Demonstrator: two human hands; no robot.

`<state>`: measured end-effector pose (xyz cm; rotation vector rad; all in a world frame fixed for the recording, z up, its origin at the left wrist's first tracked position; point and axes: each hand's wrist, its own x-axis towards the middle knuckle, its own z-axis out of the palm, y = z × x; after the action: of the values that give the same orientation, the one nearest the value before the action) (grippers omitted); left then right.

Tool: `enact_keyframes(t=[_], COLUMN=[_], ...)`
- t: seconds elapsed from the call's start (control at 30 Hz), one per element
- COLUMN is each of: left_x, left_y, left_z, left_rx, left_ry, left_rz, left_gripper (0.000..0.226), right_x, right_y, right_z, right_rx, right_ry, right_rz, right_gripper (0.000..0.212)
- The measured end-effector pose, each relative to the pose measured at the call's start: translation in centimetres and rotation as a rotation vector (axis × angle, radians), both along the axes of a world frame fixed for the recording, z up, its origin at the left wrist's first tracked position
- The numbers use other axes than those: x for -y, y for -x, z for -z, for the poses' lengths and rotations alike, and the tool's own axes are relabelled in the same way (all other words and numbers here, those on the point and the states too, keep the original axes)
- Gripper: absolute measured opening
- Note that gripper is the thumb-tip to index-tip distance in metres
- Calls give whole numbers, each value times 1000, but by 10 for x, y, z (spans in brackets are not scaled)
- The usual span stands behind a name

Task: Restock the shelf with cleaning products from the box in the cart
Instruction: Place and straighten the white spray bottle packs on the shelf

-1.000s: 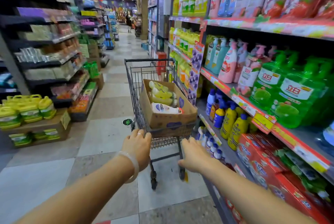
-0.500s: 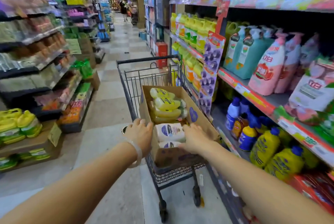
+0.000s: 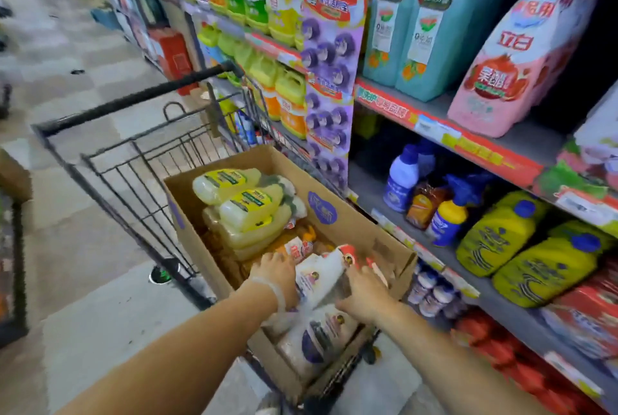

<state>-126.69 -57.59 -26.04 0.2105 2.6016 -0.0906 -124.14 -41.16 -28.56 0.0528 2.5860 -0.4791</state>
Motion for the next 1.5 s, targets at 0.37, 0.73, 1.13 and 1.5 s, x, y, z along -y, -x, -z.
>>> enact_keyframes(t=[0.37, 0.73, 1.13, 1.5], left_x=[27, 23, 66, 48], left_y=[83, 85, 99, 44], left_z=[71, 102, 63, -59], left_rx=[401, 567, 617, 506], left_ry=[-207, -428, -835, -1230], left_rz=[63, -183, -514, -300], left_gripper=[74, 94, 95, 109], right_x=[58, 59, 61, 20], right_y=[11, 3, -13, -69], right_z=[83, 102, 68, -37], right_rx=[314, 366, 251, -252], right_ry=[44, 264, 892, 1222], right_rz=[436, 1009, 1267, 1152], right_gripper=[69, 80, 31, 41])
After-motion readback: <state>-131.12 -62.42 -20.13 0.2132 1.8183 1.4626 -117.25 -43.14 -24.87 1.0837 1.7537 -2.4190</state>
